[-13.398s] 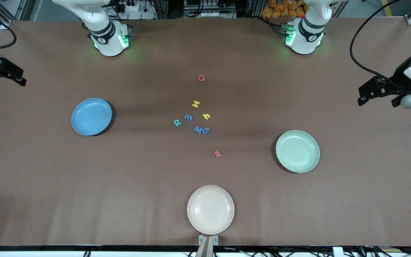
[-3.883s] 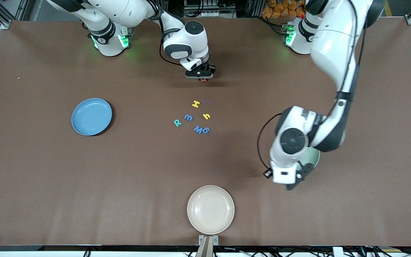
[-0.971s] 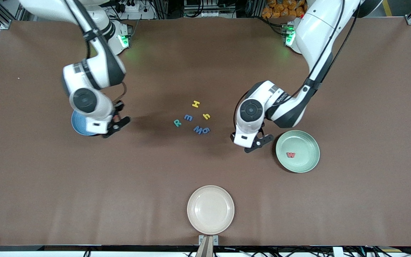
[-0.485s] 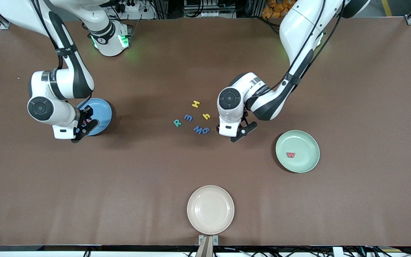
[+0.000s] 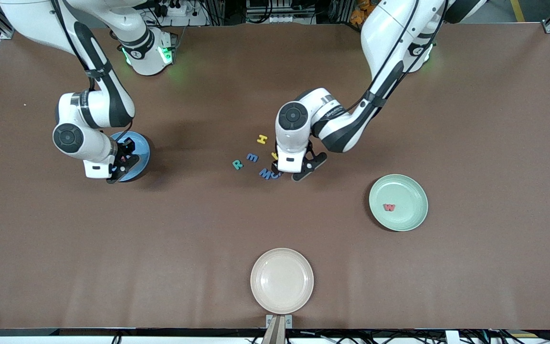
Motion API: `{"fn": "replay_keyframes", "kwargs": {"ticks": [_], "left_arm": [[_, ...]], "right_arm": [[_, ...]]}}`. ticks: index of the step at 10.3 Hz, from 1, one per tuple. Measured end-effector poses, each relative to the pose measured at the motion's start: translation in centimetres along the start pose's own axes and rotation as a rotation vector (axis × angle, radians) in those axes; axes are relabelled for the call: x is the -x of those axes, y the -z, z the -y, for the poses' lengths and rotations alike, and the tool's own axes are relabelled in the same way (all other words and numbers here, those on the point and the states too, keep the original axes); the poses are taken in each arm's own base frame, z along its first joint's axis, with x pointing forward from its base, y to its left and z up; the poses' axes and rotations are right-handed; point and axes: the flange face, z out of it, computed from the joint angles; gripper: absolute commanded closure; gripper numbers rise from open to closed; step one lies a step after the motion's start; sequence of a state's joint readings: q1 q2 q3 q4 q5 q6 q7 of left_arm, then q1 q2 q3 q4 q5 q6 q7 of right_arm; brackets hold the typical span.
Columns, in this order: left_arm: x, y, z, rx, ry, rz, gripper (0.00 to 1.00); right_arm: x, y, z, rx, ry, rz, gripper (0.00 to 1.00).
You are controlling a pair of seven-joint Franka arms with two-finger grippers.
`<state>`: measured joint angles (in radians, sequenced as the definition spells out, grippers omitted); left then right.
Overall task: Sort uppercase to blue plate, lowercase to green plate
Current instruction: 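Carry q over the blue plate while the left gripper reaches blue E, then release q onto the blue plate while the left gripper grasps blue E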
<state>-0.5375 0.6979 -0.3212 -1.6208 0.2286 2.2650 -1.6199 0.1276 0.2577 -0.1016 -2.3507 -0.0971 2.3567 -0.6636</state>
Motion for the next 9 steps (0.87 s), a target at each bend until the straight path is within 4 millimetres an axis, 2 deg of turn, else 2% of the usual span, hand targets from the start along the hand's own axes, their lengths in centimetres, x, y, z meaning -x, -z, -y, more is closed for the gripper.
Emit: {"fn": "replay_keyframes", "kwargs": {"ticks": [2, 4, 5, 7, 8, 9], "left_arm": [[2.4, -0.4, -1.0, 0.027, 0.024, 0.008, 0.00], [4.3, -1.3, -2.0, 0.077, 0.103, 0.025, 0.00], [4.4, -1.4, -2.6, 0.096, 0.168, 0.034, 0.00], [3.6, 0.2, -4.3, 0.148, 0.262, 0.046, 0.00], [3.8, 1.1, -5.0, 0.170, 0.294, 0.051, 0.00], [4.6, 1.4, -5.4, 0.178, 0.321, 0.058, 0.00]], "right_arm": [[0.4, -1.0, 0.6, -0.052, -0.029, -0.025, 0.88], [0.6, -1.3, 0.8, -0.104, -0.030, -0.061, 0.83], [0.6, -1.4, 0.8, -0.110, -0.031, -0.063, 0.81], [0.7, -1.5, 0.9, -0.113, -0.033, -0.063, 0.78], [0.7, -1.6, 0.9, -0.114, -0.034, -0.064, 0.71], [0.7, -1.6, 0.9, -0.116, -0.035, -0.064, 0.59]]}}
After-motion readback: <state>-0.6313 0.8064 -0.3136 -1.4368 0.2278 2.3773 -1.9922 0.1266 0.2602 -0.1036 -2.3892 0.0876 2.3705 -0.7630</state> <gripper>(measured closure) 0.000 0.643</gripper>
